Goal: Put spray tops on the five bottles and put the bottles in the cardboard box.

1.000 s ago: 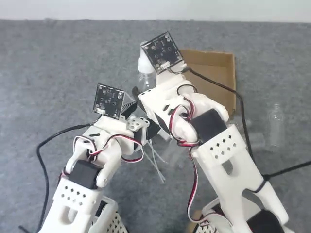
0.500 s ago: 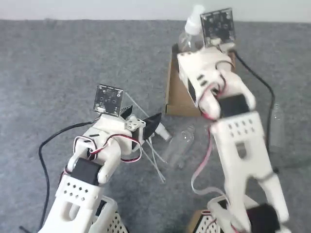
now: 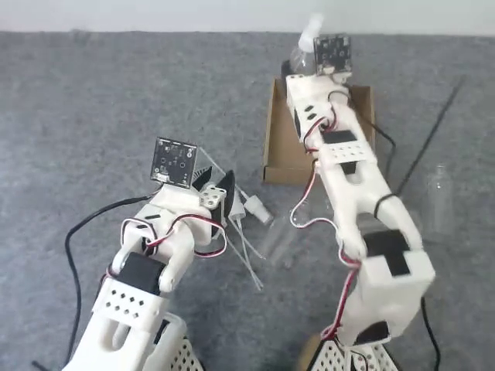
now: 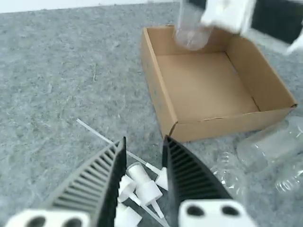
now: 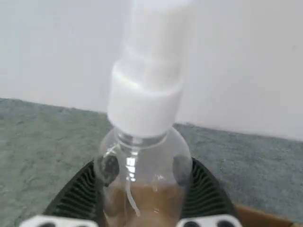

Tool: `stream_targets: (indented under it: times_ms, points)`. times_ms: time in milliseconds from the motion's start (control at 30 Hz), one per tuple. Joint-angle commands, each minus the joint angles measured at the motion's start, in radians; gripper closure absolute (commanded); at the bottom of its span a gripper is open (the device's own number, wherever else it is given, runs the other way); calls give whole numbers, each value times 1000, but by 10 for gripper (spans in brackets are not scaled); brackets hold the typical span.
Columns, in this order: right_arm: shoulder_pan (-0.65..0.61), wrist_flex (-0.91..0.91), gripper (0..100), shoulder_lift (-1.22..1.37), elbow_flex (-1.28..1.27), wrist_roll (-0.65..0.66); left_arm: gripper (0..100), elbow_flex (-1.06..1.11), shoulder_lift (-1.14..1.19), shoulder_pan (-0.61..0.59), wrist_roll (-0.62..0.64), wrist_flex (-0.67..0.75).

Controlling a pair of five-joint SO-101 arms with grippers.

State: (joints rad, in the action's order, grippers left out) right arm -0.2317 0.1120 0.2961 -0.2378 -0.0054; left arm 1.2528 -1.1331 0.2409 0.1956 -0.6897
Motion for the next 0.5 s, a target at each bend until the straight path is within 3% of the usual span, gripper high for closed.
stream_targets:
  times_ms: [0,467]
  points:
    - [8,101,993,39,26,20,889,-10,-15,2,6,28]
    - [1,137,993,265,180,20,888,-10,-15,2,6,28]
